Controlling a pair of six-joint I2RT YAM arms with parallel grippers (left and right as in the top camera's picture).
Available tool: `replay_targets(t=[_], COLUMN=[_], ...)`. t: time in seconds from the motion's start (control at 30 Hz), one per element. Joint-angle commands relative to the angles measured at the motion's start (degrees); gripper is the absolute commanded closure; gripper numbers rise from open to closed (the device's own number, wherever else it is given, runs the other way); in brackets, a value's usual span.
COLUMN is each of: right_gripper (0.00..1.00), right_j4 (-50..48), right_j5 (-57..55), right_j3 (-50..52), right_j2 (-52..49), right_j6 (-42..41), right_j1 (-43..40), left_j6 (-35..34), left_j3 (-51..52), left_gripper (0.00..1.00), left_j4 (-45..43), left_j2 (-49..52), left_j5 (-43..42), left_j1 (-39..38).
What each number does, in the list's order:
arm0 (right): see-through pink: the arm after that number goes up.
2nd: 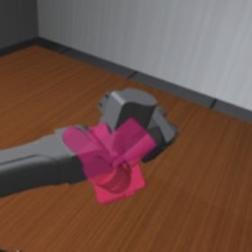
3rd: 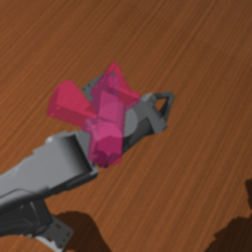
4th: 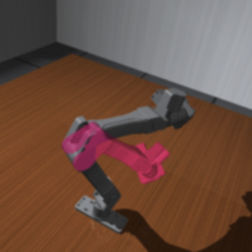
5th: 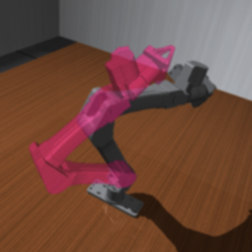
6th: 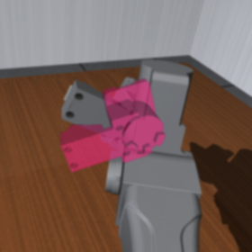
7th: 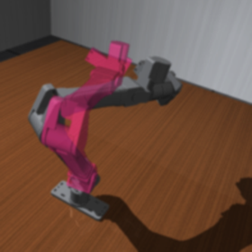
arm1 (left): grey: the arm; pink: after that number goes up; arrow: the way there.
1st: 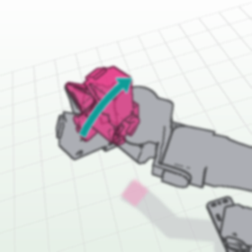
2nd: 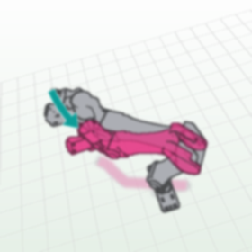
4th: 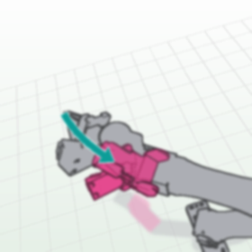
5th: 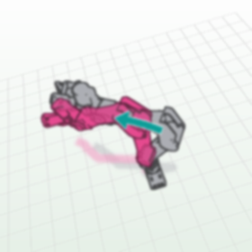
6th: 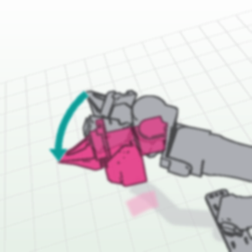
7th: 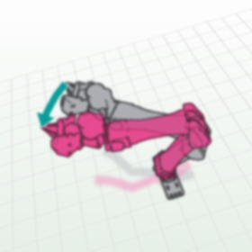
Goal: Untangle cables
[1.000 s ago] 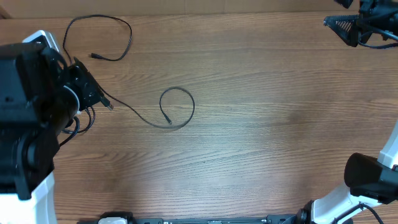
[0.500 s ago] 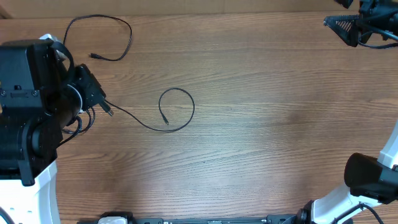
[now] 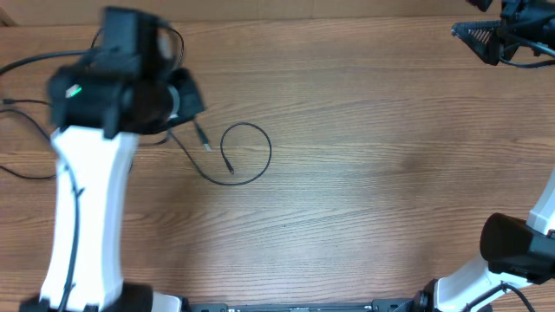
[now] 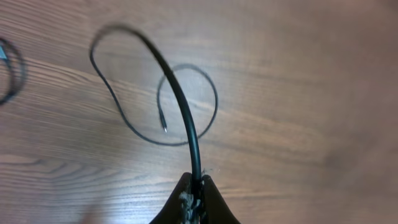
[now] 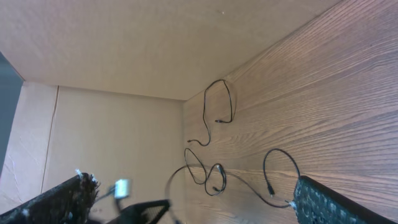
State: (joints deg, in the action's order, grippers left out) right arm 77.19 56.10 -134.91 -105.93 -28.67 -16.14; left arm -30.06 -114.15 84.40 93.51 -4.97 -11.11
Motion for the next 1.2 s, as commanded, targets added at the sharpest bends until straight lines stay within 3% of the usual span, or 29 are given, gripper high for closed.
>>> replay_targets(t=[0.0, 0.17, 0.27, 0.43, 0.63, 0.8, 1.17], right_gripper=[0.0, 0.0, 0.0, 0.0, 0.0, 0.0, 0.0], right_j4=[-0.1, -0.1, -0.1, -0.1, -0.1, -0.1, -0.1], right_j5=[-0.2, -0.2, -0.2, -0.2, -0.2, -0.2, -0.2], right_j3=[-0.4, -0.4, -0.4, -0.4, -0.4, -0.4, -0.4], right_j2=[0.3, 0.3, 0.3, 0.3, 0.3, 0.3, 0.3], right_j6=[0.5, 0.5, 0.5, 0.5, 0.5, 0.5, 0.5], right_j1=[-0.3, -0.3, -0.3, -0.3, -0.3, -0.3, -0.3], left_j6=[1.6, 2.0, 7.7, 18.2, 26.9, 27.8, 30.1], left_j3=[-0.3, -0.3, -0.3, -0.3, -0.3, -0.3, -0.1], left_gripper=[0.96, 0.96, 0.96, 0.96, 0.96, 0.96, 0.96], left_j4=[0.0, -2.1, -6.6, -12.8, -12.6, -11.5, -4.1], left_j2=[5.0, 12.9, 16.8, 22.1, 26.1, 27.4, 27.5], left_j5=[-0.4, 0.5, -0.9, -12.8, -12.3, -7.6, -6.9], left_j1=[-2.4, -2.9, -3.4, -6.1, -11.5, -15.8, -20.4])
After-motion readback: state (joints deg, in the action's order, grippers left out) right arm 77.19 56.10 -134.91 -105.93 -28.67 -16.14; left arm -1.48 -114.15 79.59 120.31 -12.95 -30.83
